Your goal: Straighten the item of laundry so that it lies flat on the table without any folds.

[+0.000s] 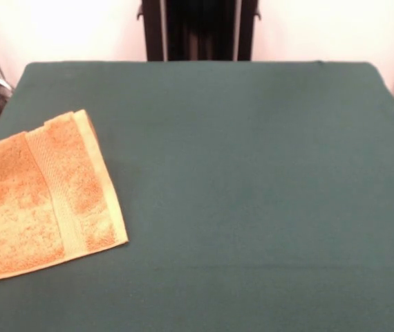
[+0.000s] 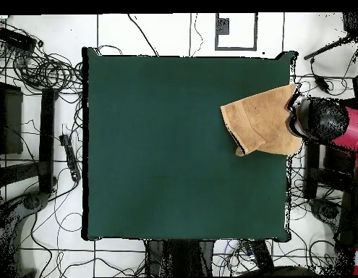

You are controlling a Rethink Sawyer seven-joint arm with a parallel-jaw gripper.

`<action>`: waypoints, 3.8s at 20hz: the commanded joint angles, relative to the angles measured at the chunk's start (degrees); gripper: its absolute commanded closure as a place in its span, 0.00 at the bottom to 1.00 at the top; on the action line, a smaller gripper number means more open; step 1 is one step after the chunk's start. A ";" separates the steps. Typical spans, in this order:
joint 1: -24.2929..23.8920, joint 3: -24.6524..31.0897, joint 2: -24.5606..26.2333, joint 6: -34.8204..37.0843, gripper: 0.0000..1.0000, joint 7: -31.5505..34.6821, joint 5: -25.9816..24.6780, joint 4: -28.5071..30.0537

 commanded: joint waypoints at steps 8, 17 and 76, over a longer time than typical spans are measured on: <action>6.01 4.22 2.67 6.48 0.00 -6.24 0.15 7.29; 7.57 2.48 -4.56 16.33 0.00 -9.81 0.93 6.35; 6.19 14.55 26.09 10.49 0.00 -23.69 0.81 -14.65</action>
